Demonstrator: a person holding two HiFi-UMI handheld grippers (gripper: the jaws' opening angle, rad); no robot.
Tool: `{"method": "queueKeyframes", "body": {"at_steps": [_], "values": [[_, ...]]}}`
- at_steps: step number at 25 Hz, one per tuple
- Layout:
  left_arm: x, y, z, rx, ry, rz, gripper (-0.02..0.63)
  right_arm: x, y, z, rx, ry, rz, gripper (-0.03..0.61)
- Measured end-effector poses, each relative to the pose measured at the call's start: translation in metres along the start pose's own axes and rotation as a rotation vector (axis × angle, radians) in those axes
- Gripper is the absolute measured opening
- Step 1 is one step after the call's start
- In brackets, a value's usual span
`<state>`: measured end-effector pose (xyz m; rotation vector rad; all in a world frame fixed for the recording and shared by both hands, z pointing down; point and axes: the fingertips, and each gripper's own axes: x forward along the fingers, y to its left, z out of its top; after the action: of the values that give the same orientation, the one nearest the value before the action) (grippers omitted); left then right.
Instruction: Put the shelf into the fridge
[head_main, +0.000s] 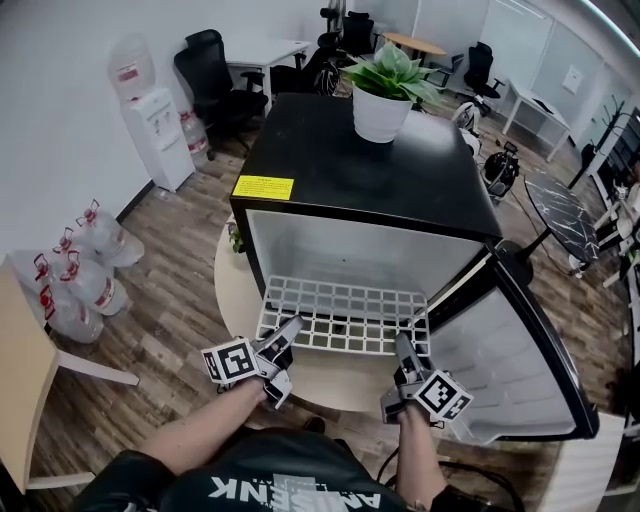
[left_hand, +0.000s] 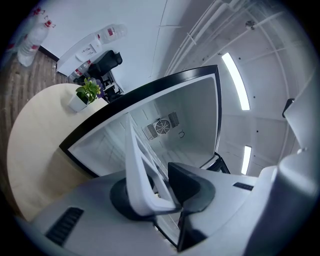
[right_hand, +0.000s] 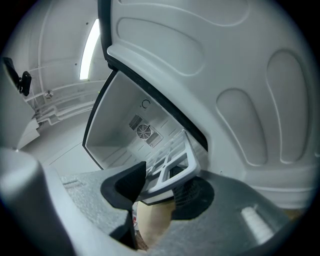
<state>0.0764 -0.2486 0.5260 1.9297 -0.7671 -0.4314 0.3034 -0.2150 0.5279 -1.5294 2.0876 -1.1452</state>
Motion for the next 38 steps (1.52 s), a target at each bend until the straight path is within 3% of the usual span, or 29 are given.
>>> {"method": "queueKeyframes", "body": {"at_steps": [7,11,14,19,26,38], "values": [[0.011,0.006,0.008,0.002,-0.007,-0.004,0.089,0.01,-0.006,0.011,-0.069,0.015,-0.028,0.144],[0.017,0.007,0.009,0.002,-0.015,-0.008,0.086,0.014,-0.009,0.012,-0.037,0.014,-0.013,0.144],[0.021,0.009,0.014,0.007,-0.026,-0.006,0.086,0.02,-0.011,0.02,-0.09,0.019,-0.031,0.144],[0.027,0.012,0.024,0.004,-0.037,0.003,0.086,0.036,-0.007,0.019,0.022,0.017,0.013,0.144],[0.039,0.019,0.029,0.016,-0.035,-0.014,0.086,0.047,-0.015,0.023,0.05,0.009,0.003,0.144],[0.04,0.023,0.027,-0.061,-0.01,-0.036,0.069,0.026,-0.009,0.002,0.003,-0.018,-0.04,0.158]]}}
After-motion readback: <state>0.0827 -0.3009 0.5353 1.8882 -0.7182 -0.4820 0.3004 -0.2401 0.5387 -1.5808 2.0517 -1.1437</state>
